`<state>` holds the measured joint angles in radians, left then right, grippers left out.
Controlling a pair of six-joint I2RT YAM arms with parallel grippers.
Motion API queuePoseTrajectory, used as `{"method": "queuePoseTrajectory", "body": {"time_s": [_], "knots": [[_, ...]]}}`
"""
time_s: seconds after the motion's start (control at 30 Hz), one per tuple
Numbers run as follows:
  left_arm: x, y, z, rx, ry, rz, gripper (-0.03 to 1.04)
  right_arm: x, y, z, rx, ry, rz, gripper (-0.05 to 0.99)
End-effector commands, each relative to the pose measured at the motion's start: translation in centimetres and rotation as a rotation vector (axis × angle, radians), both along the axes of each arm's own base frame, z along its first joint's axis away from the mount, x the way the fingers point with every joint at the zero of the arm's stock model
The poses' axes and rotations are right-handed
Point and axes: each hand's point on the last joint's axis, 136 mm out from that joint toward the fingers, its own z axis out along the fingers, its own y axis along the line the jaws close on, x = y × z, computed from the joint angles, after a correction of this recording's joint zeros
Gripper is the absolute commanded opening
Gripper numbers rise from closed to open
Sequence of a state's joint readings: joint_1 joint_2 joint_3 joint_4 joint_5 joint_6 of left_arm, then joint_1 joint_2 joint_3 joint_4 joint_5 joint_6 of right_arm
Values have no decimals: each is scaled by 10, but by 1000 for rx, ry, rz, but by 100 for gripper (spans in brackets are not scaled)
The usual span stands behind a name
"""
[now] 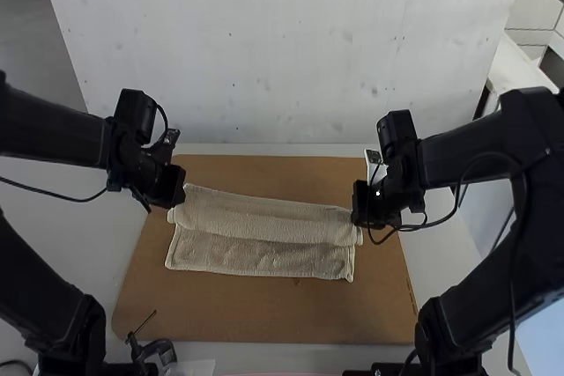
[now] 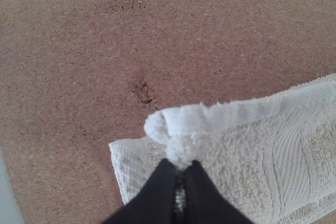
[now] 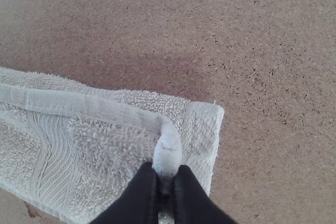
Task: Fold the towel.
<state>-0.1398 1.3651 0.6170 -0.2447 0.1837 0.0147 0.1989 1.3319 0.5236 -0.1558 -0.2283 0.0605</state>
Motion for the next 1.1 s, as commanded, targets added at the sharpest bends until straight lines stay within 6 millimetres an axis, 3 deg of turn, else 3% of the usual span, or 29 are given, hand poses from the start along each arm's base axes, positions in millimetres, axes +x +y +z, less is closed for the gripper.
{"method": "queuePoseTrajectory", "body": {"time_s": [0.0,0.17,0.5,0.87,1.07], "knots": [[6,15,-9,36,4,27,1,18,-4,6,-15,-20,-31,2],[11,25,-24,44,30,46,1,23,-5,-4,-28,-4,-36,2],[9,25,-48,48,102,39,1,28,-5,-19,-53,28,-36,2],[2,21,-46,44,143,-9,1,9,1,-33,-84,119,13,2],[2,21,-25,43,123,-17,1,12,7,-9,-70,64,31,2]]}}
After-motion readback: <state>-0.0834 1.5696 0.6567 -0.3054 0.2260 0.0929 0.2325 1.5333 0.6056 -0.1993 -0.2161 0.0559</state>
